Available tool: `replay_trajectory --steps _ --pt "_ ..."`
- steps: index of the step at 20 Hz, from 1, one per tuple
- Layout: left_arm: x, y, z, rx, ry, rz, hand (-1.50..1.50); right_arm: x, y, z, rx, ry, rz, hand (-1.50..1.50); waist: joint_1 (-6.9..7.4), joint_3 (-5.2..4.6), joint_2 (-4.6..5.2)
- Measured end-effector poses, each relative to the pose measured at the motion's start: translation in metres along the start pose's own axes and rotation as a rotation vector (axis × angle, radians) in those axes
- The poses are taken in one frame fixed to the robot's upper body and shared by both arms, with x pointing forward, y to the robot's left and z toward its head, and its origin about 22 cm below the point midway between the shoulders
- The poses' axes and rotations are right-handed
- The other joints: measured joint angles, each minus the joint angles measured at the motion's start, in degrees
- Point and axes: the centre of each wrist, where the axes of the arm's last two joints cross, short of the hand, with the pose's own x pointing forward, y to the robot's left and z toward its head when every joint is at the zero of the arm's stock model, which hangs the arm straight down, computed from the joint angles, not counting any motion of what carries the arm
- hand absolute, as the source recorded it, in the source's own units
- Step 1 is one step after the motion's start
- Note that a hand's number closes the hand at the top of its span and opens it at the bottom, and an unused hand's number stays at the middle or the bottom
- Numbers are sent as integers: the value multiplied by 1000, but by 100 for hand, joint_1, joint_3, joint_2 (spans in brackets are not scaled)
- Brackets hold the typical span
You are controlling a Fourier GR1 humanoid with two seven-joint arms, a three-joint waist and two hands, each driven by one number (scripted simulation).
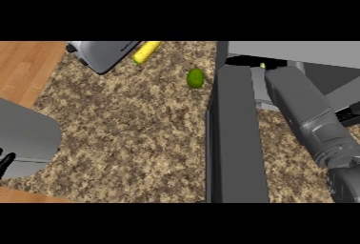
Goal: Pick up the milk, place it into the microwave and close the microwave
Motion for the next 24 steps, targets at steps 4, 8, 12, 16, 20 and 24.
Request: replay_trajectory --steps 4,8,12,16,20,24 --pt "-9 -4 2 -2 15 8 -150 -9 -7 4 18 0 -18 -150 -90 -10 -59" --pt "-18 -12 1 -29 11 25 -150 -22 -15 10 32 6 -50 -150 -211 -18 -135" --pt "-32 -22 -4 -85 20 56 -150 -38 -20 20 82 11 -137 -150 -345 -21 -191" --pt "-42 -32 -4 -164 43 89 -150 -54 -21 35 155 14 -275 -150 -466 -23 -260" --pt "-57 -40 -10 -246 88 105 -150 -66 -14 51 212 27 -417 -150 -579 -27 -306" --pt "-71 -47 -17 -293 120 94 -150 -84 0 80 251 50 -545 -150 -704 -33 -370"
